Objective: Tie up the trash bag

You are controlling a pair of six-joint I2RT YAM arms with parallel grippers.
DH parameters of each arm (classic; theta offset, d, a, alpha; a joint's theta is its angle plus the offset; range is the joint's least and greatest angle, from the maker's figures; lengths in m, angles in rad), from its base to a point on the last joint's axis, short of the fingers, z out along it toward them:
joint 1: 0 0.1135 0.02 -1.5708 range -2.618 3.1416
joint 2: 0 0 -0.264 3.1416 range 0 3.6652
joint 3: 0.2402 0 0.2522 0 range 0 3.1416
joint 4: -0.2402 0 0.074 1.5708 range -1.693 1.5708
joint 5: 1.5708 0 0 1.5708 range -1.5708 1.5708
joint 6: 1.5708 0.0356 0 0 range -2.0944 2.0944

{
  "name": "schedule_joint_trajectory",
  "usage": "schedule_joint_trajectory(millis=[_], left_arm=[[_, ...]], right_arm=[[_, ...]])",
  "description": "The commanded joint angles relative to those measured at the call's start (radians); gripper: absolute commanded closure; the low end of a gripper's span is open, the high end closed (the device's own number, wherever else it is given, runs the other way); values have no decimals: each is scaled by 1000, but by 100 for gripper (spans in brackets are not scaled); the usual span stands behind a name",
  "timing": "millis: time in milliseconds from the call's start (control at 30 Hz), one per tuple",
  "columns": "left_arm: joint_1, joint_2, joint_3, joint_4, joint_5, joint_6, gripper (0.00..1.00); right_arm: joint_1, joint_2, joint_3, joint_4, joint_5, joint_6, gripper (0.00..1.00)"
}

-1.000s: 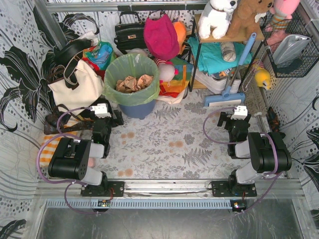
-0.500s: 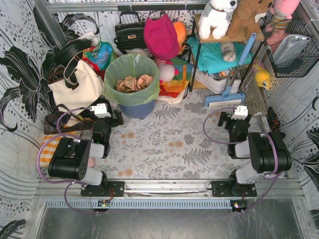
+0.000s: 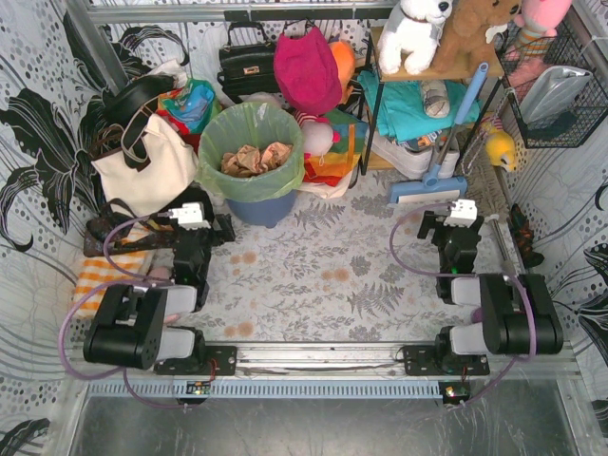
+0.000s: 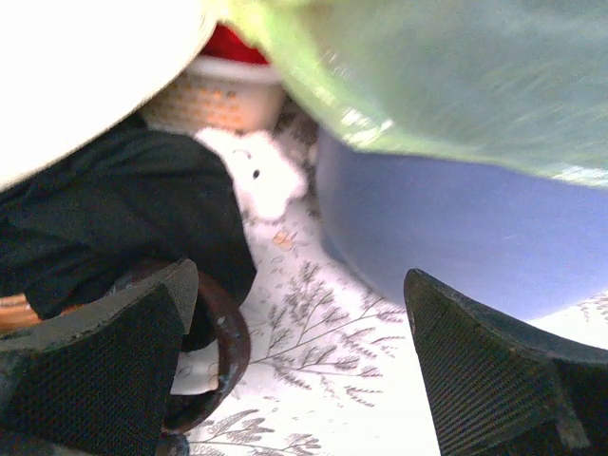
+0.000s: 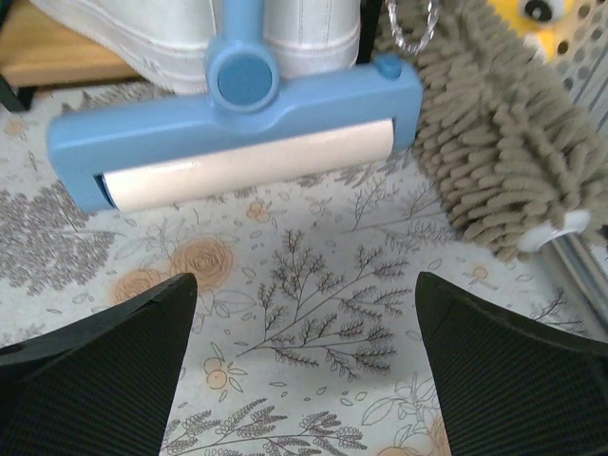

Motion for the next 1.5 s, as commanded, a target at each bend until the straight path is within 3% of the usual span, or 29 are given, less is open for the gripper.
schedule_joint_trajectory(millis=[0, 133, 267, 533, 767, 900, 1033, 1133, 1467], left_arm=[[-45, -125, 12, -77, -43, 33, 2], [-84, -263, 12, -240, -63, -14, 2], [-139, -453, 56, -516, -217, -78, 2], [-145, -714, 242, -1038, -242, -241, 2], [-145, -752, 440, -1322, -317, -344, 2], [-145, -682, 585, -1491, -324, -358, 2], [-145, -624, 638, -1557, -304, -313, 2], [-145, -623, 620, -1536, -288, -299, 2], [-145, -676, 587, -1498, -241, -277, 2]], right_arm=[[7, -143, 39, -169, 2, 8, 3], [8, -264, 86, -373, 8, 57, 3], [7, -369, 166, -605, -3, 142, 3], [7, -442, 404, -1044, -163, 318, 3], [7, -391, 627, -1380, -200, 506, 3], [7, -385, 673, -1414, -253, 586, 3], [7, -340, 736, -1428, -363, 641, 1], [18, -307, 776, -1427, -430, 672, 6], [253, -226, 925, -1430, -278, 822, 15]])
